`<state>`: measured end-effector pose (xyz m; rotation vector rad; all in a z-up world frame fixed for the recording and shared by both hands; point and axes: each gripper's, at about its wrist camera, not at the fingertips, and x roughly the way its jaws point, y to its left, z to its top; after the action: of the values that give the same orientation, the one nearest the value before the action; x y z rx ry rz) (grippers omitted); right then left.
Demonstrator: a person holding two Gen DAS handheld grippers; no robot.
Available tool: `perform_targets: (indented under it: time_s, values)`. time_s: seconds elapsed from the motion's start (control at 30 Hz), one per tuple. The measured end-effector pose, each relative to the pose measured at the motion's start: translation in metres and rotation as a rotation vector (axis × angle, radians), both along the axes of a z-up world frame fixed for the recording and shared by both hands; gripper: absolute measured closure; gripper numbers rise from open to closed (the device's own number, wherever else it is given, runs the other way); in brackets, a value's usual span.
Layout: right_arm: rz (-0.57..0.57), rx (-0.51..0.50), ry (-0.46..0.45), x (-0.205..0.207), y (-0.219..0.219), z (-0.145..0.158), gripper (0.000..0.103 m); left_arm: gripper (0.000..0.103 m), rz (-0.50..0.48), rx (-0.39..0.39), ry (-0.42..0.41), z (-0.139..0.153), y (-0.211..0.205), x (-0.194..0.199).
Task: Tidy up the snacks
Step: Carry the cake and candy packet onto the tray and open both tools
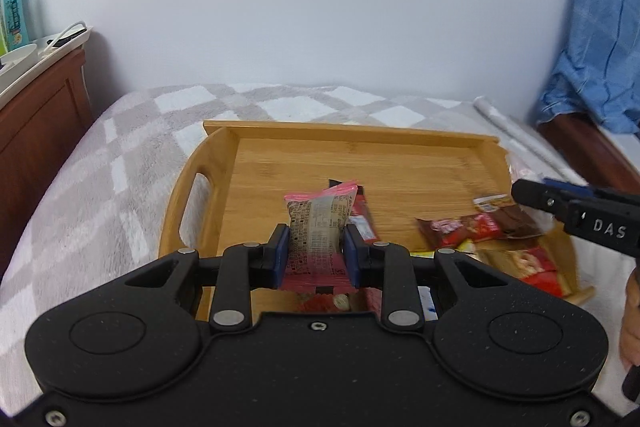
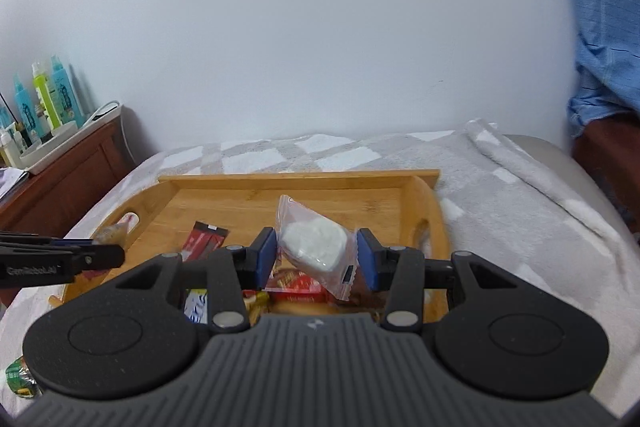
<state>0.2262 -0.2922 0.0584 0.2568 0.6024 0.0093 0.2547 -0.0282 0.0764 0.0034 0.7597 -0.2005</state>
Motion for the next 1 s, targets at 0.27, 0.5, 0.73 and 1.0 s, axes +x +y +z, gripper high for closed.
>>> perform_targets:
  time_s: [0.27, 0.5, 0.73, 1.0]
  values:
    - [0.068, -0.05, 0.016, 0.038, 0.01, -0.016, 0.055, 0.076, 0.006, 0.028, 0.04, -0.025, -0.011, 0.03]
    - [0.097, -0.07, 0.073, 0.06, 0.012, -0.031, 0.054, 0.076, 0.005, 0.038, 0.058, -0.038, -0.017, 0.038]
    - [0.11, -0.084, 0.1, 0.065, 0.014, -0.039, 0.054, 0.076, 0.007, 0.035, 0.062, -0.041, -0.018, 0.041]
    - [0.122, -0.084, 0.117, 0.067, 0.016, -0.04, 0.052, 0.076, 0.006, 0.038, 0.061, -0.042, -0.019, 0.041]
